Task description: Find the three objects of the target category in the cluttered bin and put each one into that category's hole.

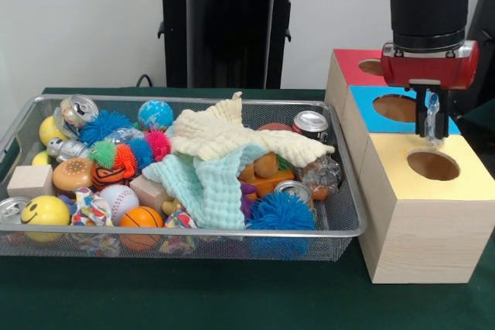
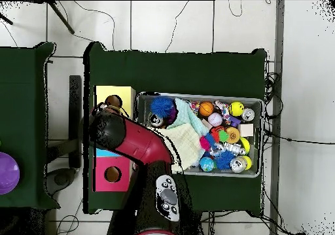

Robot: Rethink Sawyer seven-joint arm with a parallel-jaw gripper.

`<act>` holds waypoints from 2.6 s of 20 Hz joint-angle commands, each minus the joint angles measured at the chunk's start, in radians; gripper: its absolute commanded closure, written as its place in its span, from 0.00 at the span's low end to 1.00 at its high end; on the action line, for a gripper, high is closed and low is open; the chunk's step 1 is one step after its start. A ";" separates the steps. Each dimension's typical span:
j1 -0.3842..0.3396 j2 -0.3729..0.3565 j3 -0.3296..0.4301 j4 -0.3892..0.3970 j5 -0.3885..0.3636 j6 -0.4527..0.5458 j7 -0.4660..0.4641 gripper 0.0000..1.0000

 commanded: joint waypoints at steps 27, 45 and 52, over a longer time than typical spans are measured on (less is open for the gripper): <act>-0.079 -0.062 0.173 0.233 0.022 -0.198 0.253 1.00; -0.115 -0.113 0.239 0.338 -0.009 -0.311 0.288 1.00; -0.098 -0.146 0.214 0.365 0.010 -0.273 0.277 1.00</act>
